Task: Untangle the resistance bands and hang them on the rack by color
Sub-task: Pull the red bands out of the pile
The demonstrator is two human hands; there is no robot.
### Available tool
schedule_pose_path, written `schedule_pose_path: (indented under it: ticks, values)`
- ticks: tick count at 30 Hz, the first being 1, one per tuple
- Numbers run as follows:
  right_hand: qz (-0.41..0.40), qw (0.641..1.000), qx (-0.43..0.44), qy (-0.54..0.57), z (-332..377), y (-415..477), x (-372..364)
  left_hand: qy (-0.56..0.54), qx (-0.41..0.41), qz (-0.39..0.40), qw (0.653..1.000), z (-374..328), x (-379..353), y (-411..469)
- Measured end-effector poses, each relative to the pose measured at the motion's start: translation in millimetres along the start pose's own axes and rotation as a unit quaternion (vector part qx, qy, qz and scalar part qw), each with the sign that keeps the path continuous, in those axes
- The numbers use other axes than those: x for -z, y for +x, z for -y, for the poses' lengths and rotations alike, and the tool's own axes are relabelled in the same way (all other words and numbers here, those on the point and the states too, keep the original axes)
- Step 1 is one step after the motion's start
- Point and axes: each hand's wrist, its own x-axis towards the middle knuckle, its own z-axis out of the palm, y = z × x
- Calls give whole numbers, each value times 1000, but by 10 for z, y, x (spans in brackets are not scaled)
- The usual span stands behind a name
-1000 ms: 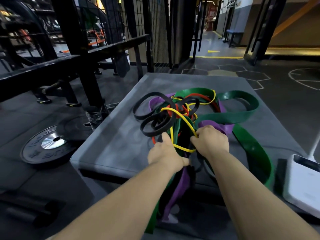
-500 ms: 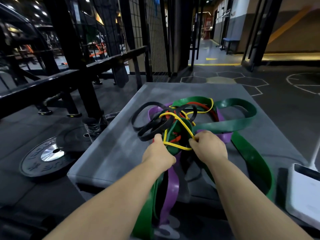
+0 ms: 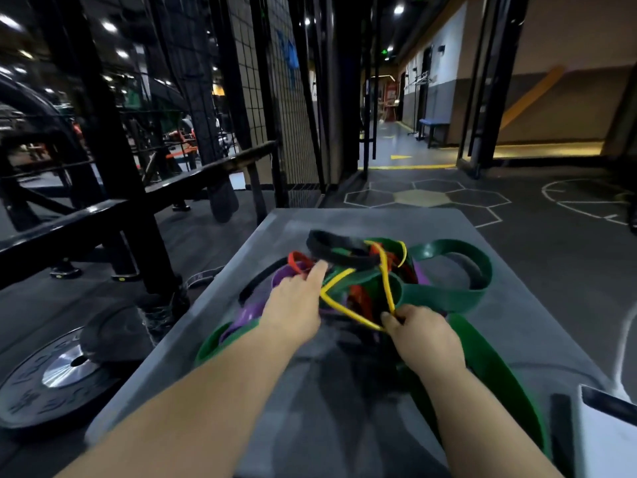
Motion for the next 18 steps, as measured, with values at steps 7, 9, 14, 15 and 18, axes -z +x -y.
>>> schedule_pose_path:
  ticks: [7,9,14,15,18]
  values:
    - [-155,988,15,4,-91,5,31,-50,0,19,999,17,-491,-543]
    - [-167,979,55,103,-54,-1,101,-77,4,-18,997,31,-464,-616]
    - [-189,933,160,261,128,-116,274,-219,4,-143,965,51,-201,-755]
    - [-193,924,178,278,169,-166,289,-268,34,-137,953,29,-128,-784]
    - [-189,902,257,290,287,-337,274,-450,136,-43,881,-21,-12,-879]
